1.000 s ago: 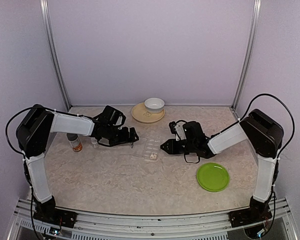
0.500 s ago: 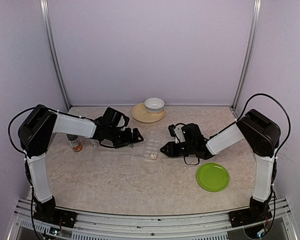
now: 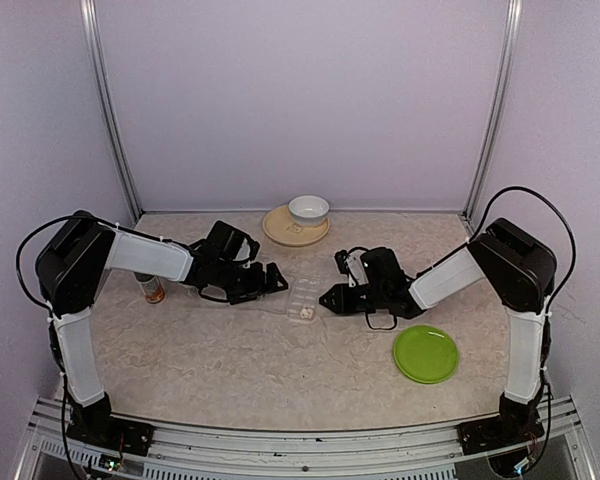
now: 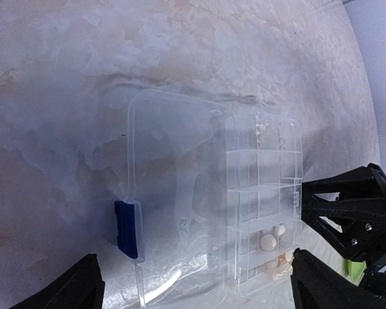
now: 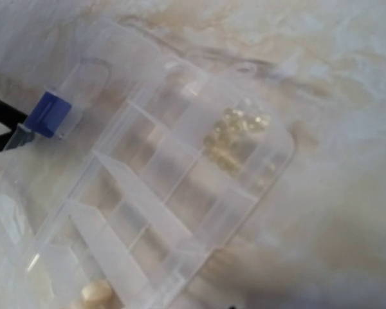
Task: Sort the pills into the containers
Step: Close the lid of the pill container.
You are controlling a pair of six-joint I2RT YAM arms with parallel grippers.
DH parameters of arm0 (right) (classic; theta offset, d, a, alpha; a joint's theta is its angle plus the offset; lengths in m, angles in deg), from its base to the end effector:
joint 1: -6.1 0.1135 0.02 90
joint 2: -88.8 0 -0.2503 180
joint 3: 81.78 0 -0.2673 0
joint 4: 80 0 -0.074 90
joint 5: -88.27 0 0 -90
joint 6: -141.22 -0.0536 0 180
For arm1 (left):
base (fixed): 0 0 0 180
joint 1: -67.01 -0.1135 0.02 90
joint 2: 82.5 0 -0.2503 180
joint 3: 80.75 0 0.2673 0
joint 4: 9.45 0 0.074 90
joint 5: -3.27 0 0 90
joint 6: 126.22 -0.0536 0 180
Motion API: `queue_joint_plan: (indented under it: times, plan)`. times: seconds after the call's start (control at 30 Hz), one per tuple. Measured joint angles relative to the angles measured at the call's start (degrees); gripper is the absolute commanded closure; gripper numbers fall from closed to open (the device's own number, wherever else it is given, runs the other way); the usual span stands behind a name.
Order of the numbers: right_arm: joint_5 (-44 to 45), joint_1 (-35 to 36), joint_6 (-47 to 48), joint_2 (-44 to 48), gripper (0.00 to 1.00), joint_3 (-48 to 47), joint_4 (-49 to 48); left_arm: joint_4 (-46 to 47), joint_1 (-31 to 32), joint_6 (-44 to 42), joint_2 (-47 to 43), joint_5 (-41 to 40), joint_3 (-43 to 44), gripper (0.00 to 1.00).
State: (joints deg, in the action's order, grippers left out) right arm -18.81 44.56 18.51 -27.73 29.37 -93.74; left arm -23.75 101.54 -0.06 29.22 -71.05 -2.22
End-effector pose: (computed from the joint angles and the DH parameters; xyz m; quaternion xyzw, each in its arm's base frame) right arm 0.3157 0.2709 0.0699 -0.1135 0.8683 0.3770 0.3017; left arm 0.3388 -0.2507 0.1071 0.0363 0.9239 -0.3115 0.2194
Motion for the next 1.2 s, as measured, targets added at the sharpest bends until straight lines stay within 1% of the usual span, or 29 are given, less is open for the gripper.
queue_joint_plan:
  times: [0.37,0.83,1.2]
  plan:
    - [-0.87,0.00,0.02,-1.53,0.77,-1.68,0.02,3.32,0.31,0.57,-0.15,2.27,-0.07,0.01]
    - [-1.57,0.00,0.00,-1.88,0.78,-2.03,-0.04,4.90,0.31,0.72,-0.90,3.41,-0.11,0.01]
    - [-1.84,0.00,0.00,-2.62,0.78,-2.89,-0.15,7.17,1.62,0.90,-5.25,4.85,-1.03,0.01]
